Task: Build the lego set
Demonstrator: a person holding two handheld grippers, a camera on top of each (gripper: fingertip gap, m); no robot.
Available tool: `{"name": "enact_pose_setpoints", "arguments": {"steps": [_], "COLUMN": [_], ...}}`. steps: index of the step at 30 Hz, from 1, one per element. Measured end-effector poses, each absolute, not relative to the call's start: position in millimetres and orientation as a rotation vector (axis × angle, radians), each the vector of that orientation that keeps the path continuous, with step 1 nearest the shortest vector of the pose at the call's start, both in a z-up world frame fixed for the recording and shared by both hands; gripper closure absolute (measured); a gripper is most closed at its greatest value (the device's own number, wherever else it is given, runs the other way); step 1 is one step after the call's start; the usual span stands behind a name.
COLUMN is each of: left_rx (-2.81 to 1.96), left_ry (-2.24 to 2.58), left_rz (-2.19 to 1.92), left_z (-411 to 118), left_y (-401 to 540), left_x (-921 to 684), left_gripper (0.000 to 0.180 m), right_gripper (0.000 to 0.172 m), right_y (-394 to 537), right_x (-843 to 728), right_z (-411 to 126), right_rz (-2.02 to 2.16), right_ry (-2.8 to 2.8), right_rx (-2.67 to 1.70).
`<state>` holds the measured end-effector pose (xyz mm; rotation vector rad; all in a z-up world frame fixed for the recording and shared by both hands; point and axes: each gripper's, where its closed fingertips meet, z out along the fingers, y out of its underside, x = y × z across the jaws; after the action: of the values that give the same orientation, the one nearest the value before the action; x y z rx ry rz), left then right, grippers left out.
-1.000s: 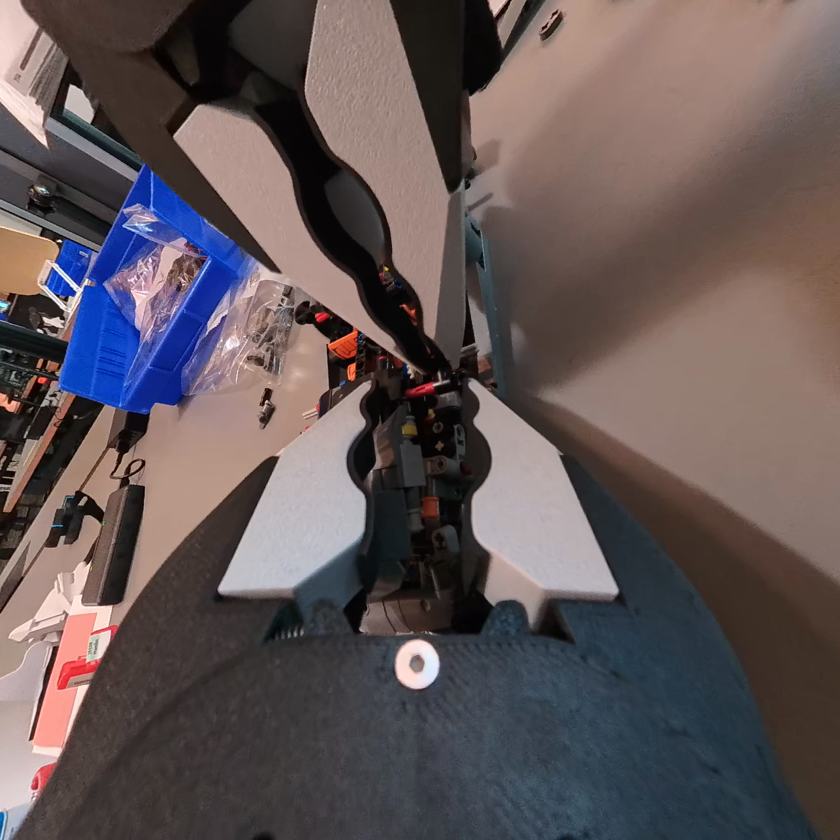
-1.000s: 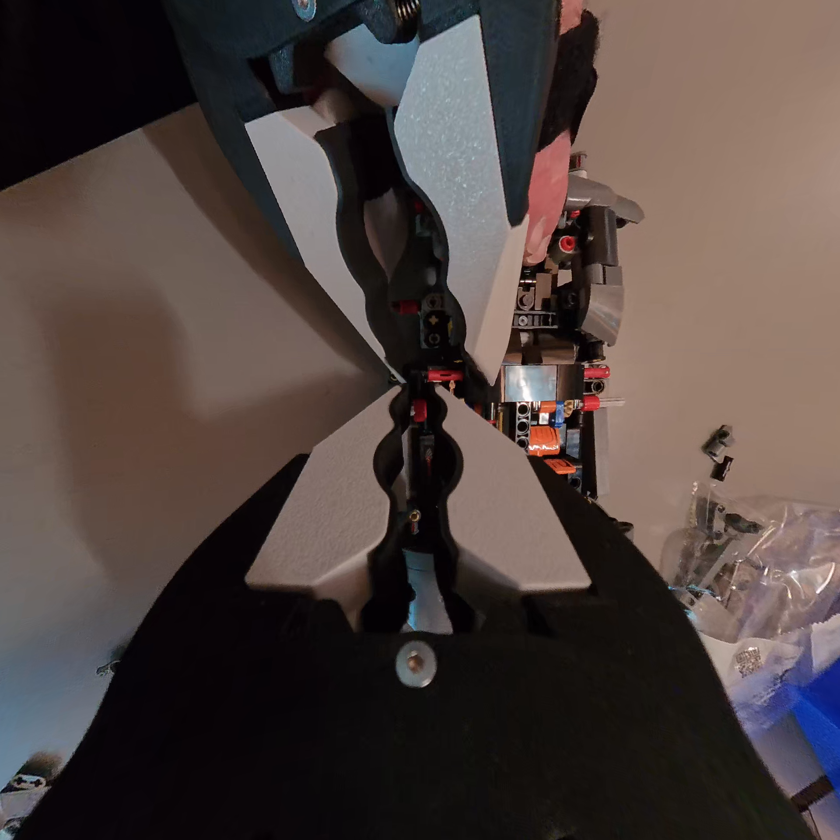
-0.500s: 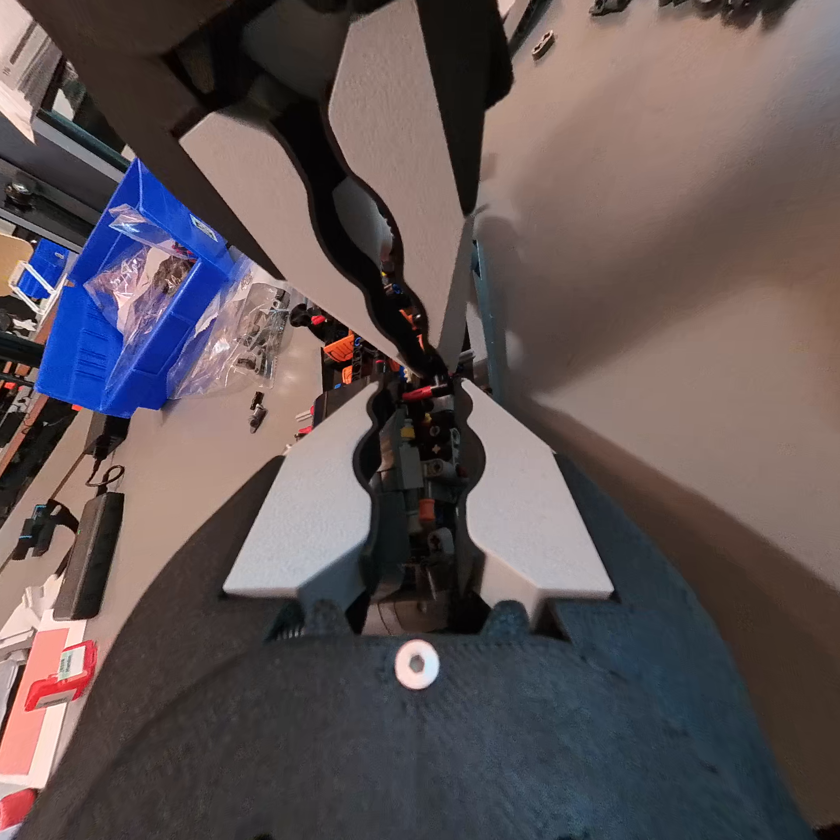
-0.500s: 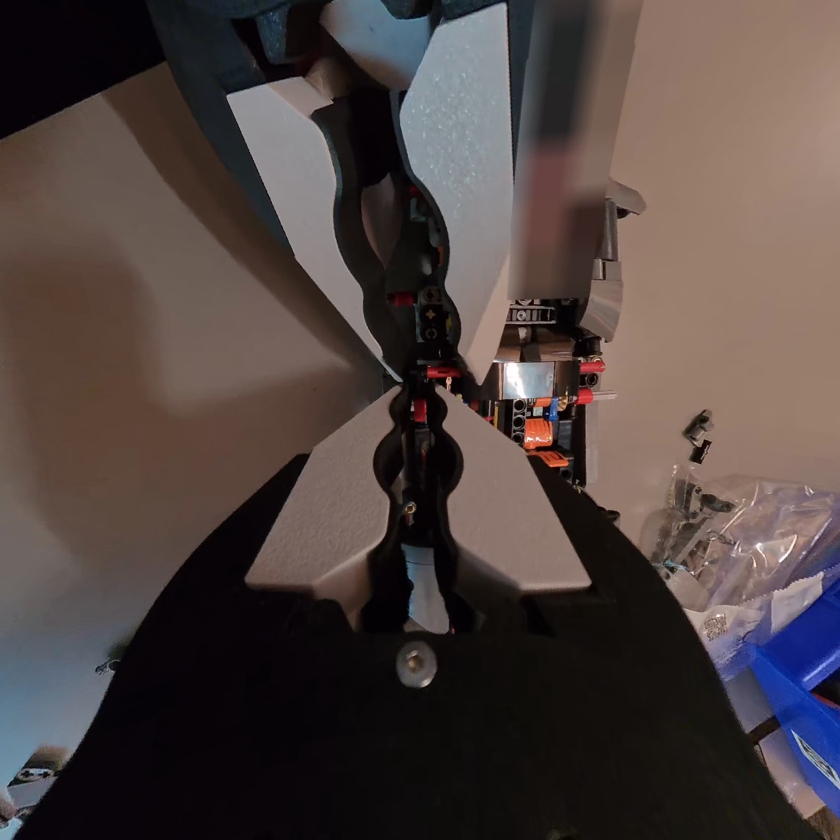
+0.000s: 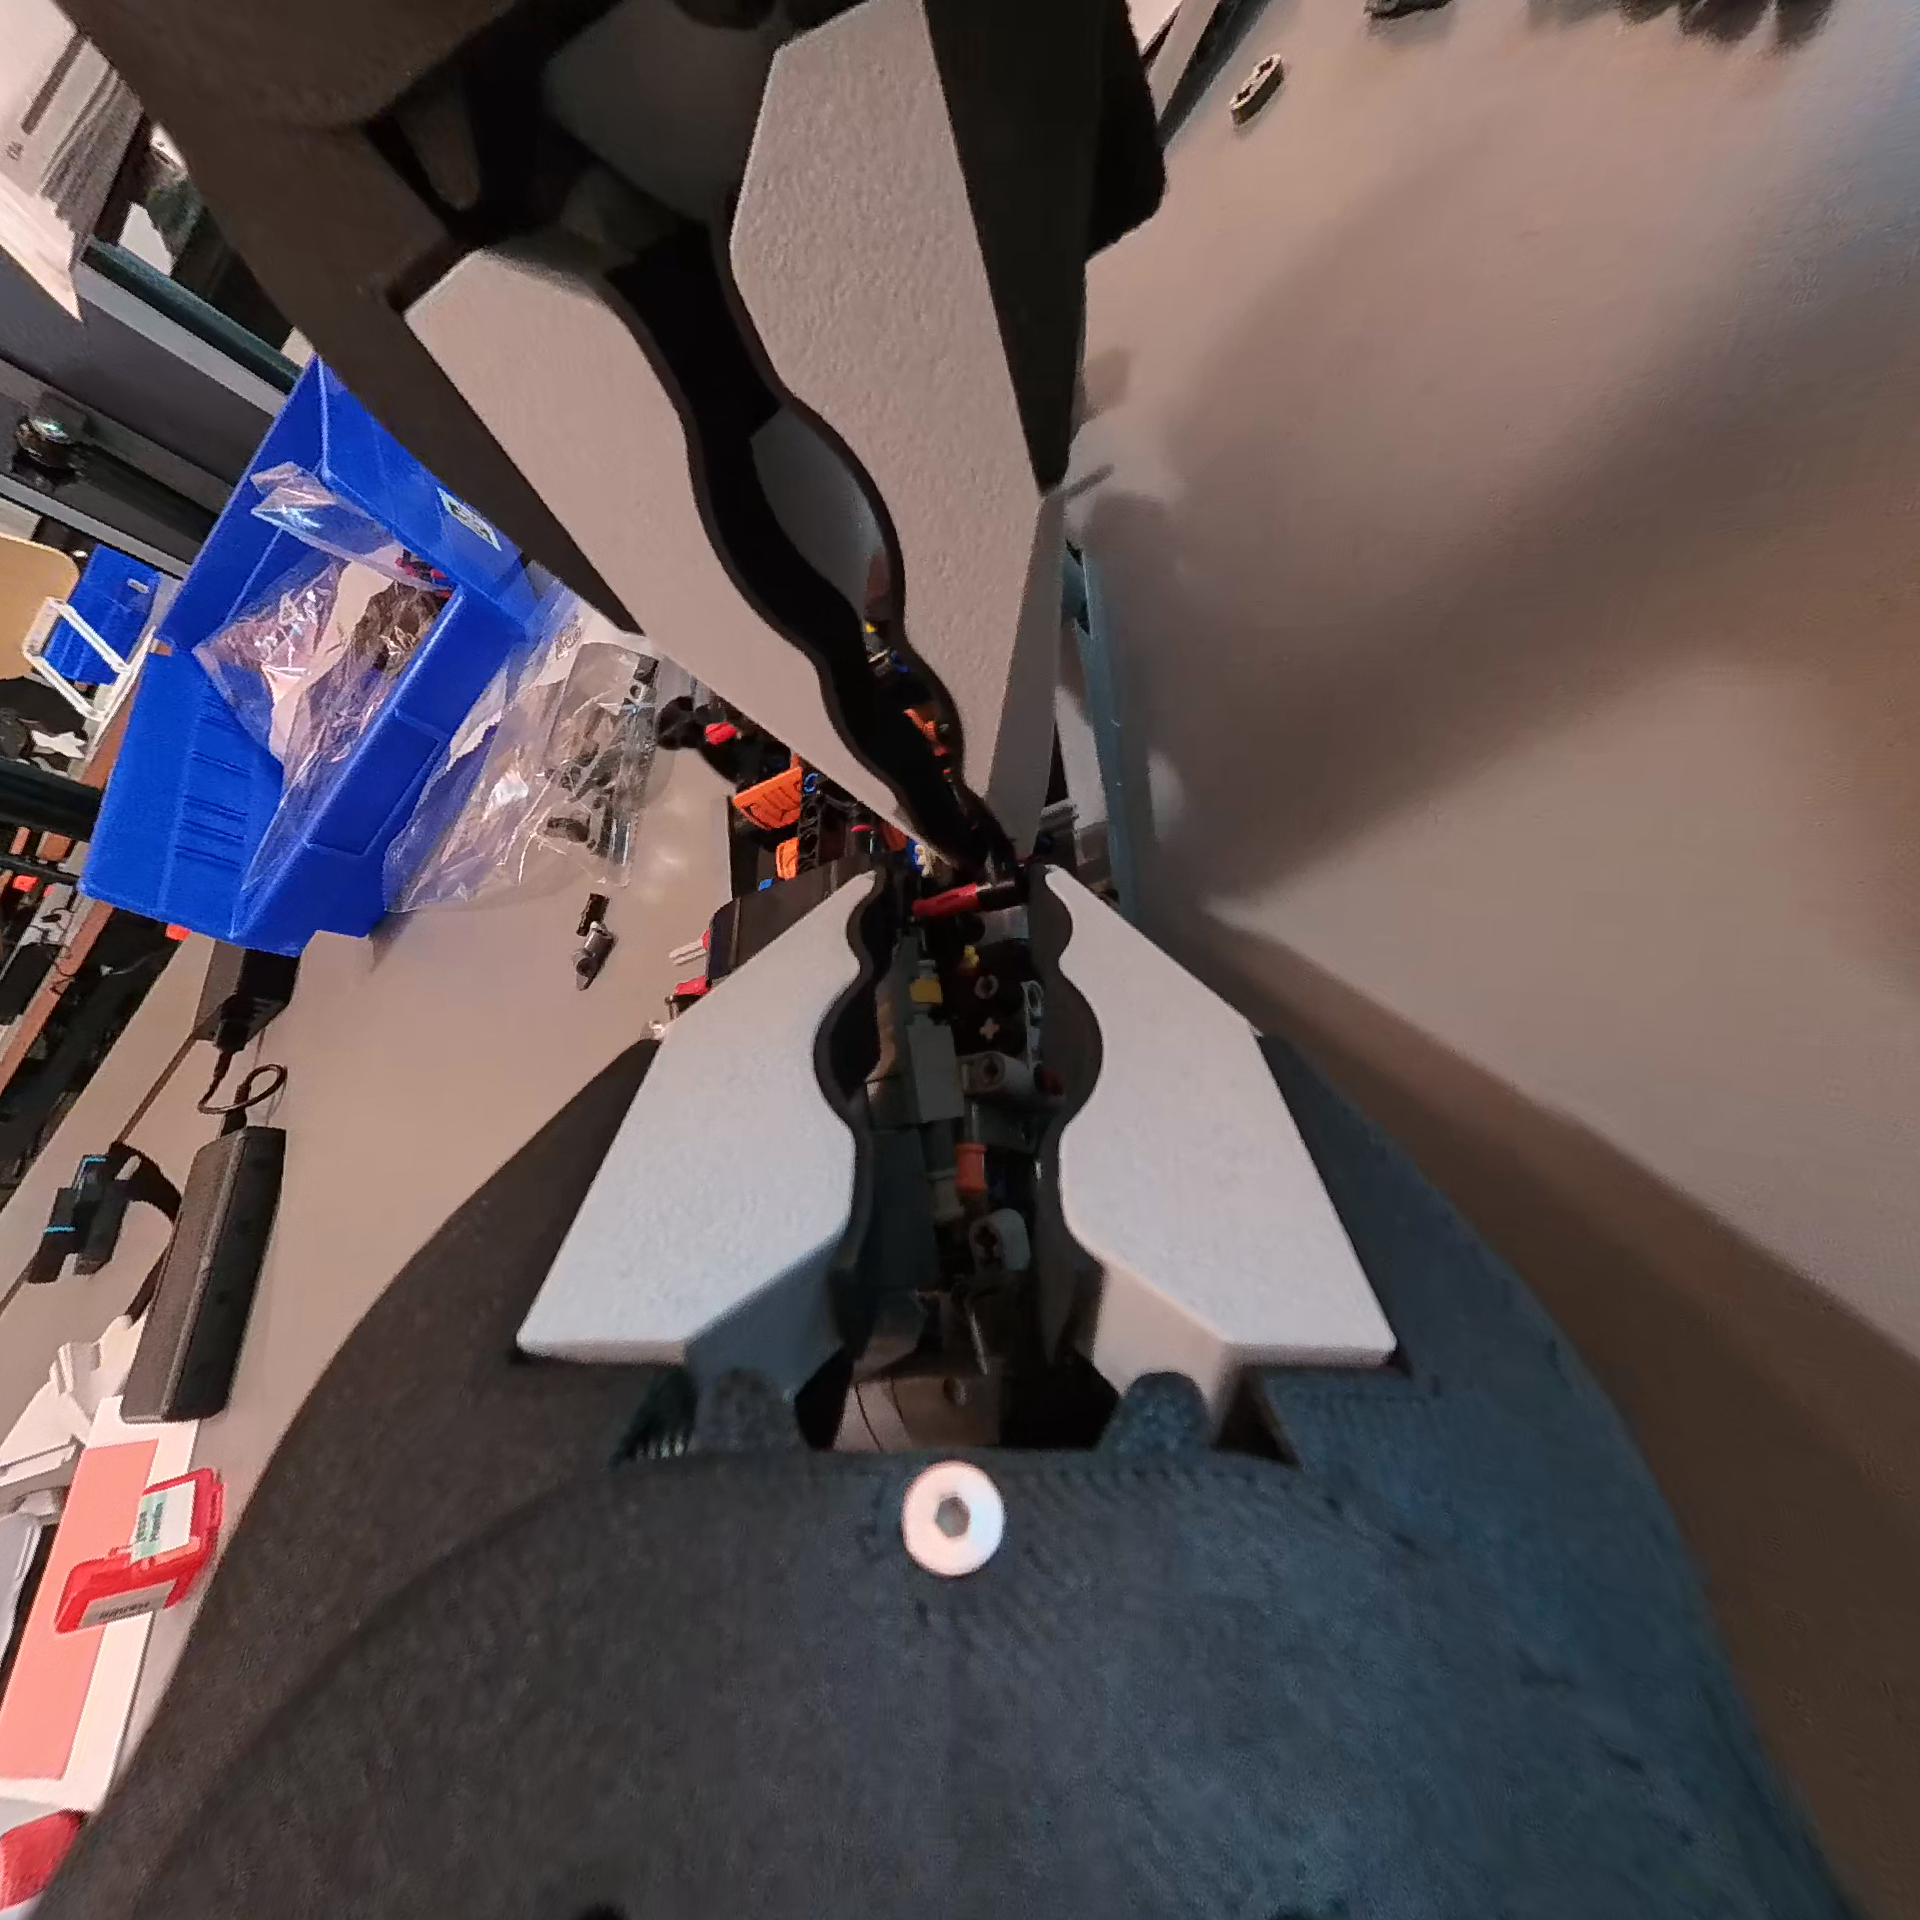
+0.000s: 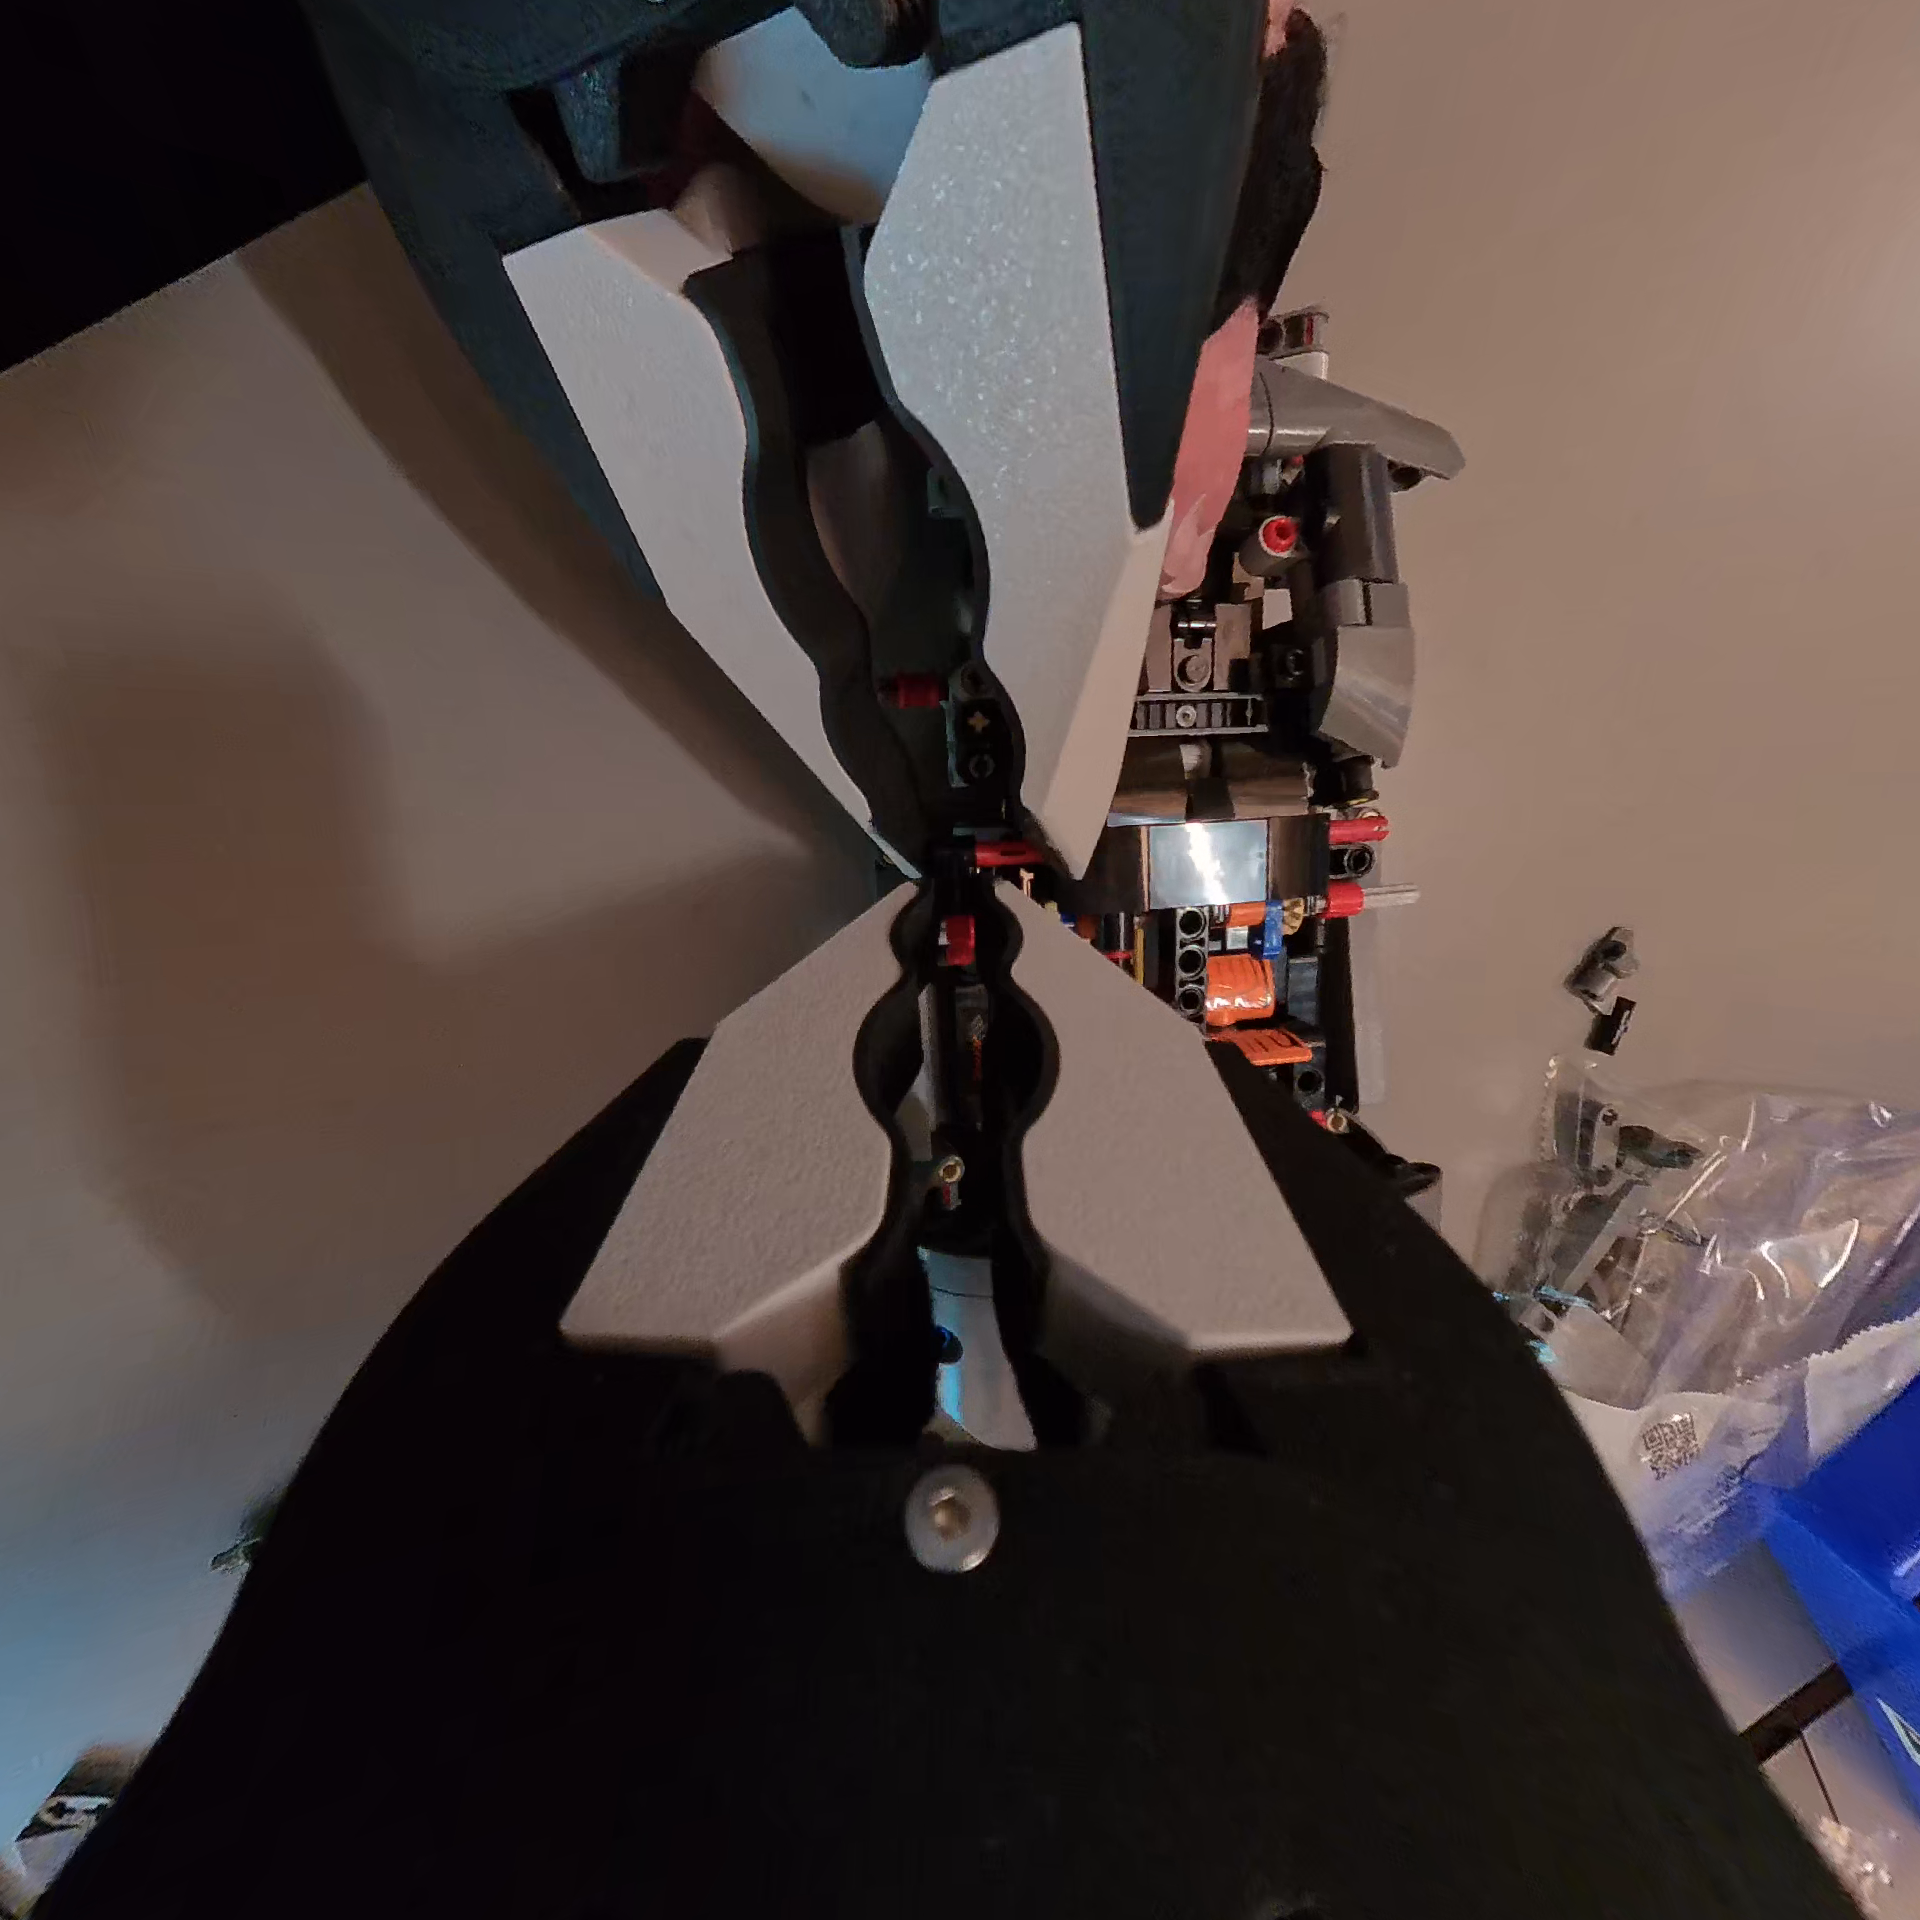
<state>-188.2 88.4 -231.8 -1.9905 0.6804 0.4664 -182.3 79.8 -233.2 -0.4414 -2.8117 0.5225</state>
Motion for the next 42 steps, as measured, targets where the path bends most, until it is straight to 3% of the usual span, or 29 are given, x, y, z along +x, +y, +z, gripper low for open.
{"name": "enact_pose_setpoints", "arguments": {"steps": [9,14,18,29,42], "left_rx": [-2.020,-2.180,-2.208,-2.220,-2.174], "left_ry": [0.633,0.632,0.647,0.655,0.723], "left_rz": [0.497,0.494,0.442,0.324,0.345], "left_z": [-222.3,-232.8,-228.6,-235.0,-234.9], "left_y": [84.2,89.6,94.5,96.8,101.5], "left_x": [-197.3,-214.2,-216.6,-229.0,-233.5], "left_gripper": [0.130,0.094,0.093,0.119,0.126], "right_gripper": [0.169,0.169,0.169,0.169,0.169], "right_y": [79.4,79.3,79.2,81.0,84.7], "right_x": [-184.0,-187.0,-190.1,-204.2,-212.6], "right_z": [-233.2,-233.1,-232.4,-233.2,-232.6], "right_rz": [0.536,0.540,0.565,0.673,0.704], "right_ry": [-2.808,-2.799,-2.795,-2.760,-2.708], "right_rx": [-0.448,-0.453,-0.463,-0.552,-0.653]}}
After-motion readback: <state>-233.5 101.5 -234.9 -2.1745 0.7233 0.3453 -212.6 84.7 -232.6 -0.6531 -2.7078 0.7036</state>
